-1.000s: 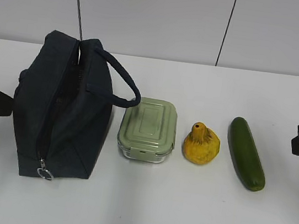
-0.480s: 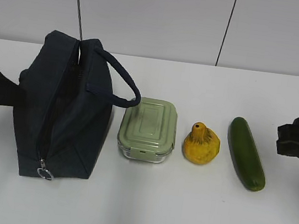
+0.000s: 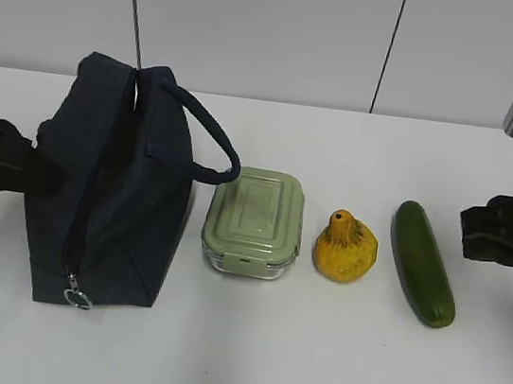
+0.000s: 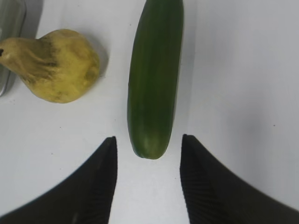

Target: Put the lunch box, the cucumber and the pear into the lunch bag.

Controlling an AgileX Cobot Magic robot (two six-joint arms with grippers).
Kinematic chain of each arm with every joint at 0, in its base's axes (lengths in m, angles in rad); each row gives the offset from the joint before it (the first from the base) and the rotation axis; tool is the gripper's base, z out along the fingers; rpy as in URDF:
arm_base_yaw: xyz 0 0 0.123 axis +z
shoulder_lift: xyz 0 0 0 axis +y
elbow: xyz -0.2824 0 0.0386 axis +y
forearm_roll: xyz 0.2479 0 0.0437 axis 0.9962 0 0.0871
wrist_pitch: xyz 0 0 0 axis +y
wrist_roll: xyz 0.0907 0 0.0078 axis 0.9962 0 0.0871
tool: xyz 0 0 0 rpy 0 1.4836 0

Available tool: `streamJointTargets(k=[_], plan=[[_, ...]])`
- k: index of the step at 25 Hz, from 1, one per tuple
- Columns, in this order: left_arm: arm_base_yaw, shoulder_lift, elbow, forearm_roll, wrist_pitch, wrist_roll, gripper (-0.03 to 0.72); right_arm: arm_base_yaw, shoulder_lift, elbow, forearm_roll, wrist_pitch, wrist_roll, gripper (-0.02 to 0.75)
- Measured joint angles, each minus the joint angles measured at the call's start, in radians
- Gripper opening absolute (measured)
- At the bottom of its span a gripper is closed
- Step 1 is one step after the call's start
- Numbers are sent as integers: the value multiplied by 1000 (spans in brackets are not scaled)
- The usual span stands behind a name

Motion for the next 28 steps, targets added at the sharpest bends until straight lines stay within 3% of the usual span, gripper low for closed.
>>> streamJointTargets(k=[2, 5, 10, 15, 20, 28], plan=[[0, 14, 0, -6, 0, 16, 69, 0, 14, -3, 0, -4, 0, 352], [0, 20, -1, -8, -4, 29, -4, 0, 39, -22, 0, -6, 0, 352], [0, 20, -1, -9, -9, 42, -13, 0, 118, -121, 0, -5, -8, 372], [0, 20, -1, -9, -13, 48, -13, 0, 241, -242, 35, 69, -12, 482], [0, 20, -1, -13, -18, 51, -15, 0, 373, -379, 55, 148, -14, 513], [0, 21, -1, -12, -36, 53, -15, 0, 575, -588, -54, 322, 2, 529]])
